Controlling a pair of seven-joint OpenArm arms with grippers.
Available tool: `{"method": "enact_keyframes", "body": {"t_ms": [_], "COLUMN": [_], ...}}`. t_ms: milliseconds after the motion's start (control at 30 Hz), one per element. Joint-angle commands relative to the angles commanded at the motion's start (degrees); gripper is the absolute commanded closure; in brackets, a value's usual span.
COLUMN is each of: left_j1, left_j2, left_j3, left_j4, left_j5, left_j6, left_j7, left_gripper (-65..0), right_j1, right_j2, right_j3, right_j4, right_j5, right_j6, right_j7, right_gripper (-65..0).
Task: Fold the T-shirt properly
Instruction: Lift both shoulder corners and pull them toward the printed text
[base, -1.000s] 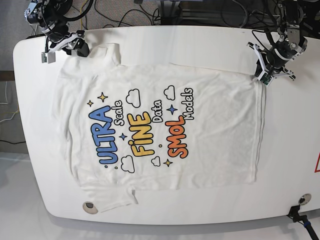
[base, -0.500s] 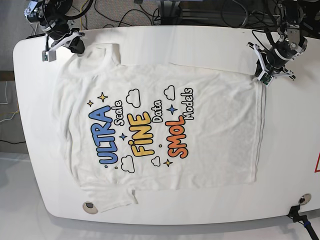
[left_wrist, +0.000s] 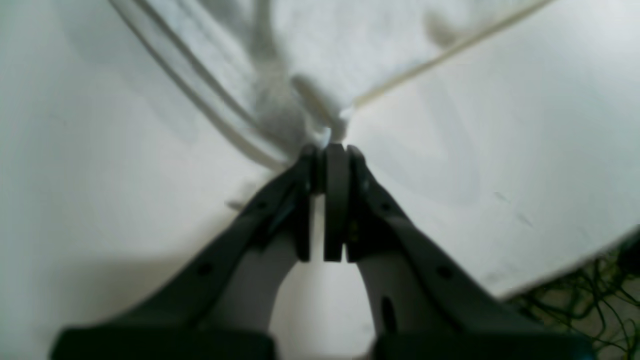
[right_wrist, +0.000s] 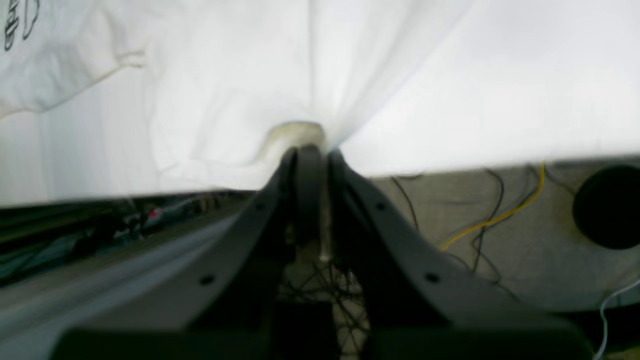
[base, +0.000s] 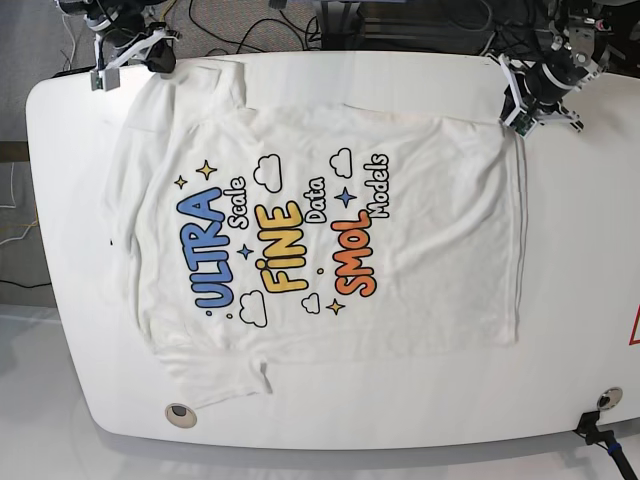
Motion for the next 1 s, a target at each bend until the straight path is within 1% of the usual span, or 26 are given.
{"method": "enact_keyframes", "body": {"t_ms": [100, 200, 267, 367, 567, 633, 733, 833, 900, 1000], "left_j1": [1.67, 3.16, 3.96, 3.69, -1.67, -3.52, -6.59, -9.14, -10.99, -12.48], "left_j2": [-0.09, -0.35, -0.35, -0.35, 0.00, 0.00, 0.18, 2.29, 2.55, 2.55], "left_j3": [-0.09, -0.44, -2.11, -3.34, -4.31, -4.22, -4.22, -4.48, -4.48, -4.04], "left_j4": [0.70, 1.58, 2.64, 2.99, 3.08, 3.08, 3.08, 3.08, 2.99, 2.99], "left_j5": [0.00, 0.09, 0.09, 0.09, -0.18, -0.18, -0.18, -0.18, -0.09, -0.09], "left_j6": [0.00, 0.00, 0.00, 0.00, 0.00, 0.00, 0.00, 0.00, 0.00, 0.00], "left_j7": [0.00, 0.00, 0.00, 0.00, -0.09, -0.09, -0.09, 0.00, 0.00, 0.00], "left_gripper": [-2.0, -2.0, -2.0, -2.0, -2.0, -2.0, -2.0, -2.0, -2.0, -2.0], "right_j1": [-1.85, -4.48, -5.10, -4.92, -3.25, -1.93, -0.44, 2.46, 4.40, 6.95], "right_j2": [0.00, 0.00, 0.00, 0.18, 0.44, 1.76, 2.02, 3.69, 3.78, 5.10], "right_j3": [0.18, 0.26, 0.26, 0.18, 0.18, 0.18, 0.09, 0.09, 0.00, 0.00], "right_j4": [0.09, 4.31, 5.01, 5.10, 5.36, 5.36, 5.36, 5.10, 5.10, 5.01], "right_j5": [0.00, 1.49, 3.25, 4.22, 6.51, 6.59, 6.51, 6.24, 6.24, 6.24], "right_j6": [0.00, 0.00, 0.00, 0.00, 0.00, 0.00, 0.00, 0.00, 0.00, 0.00], "right_j7": [0.00, 0.00, 0.00, 0.00, 0.00, 0.00, 0.00, 0.00, 0.00, 0.00], "right_gripper": [0.0, 0.0, 0.0, 0.0, 0.0, 0.0, 0.0, 0.0, 0.0, 0.0]}}
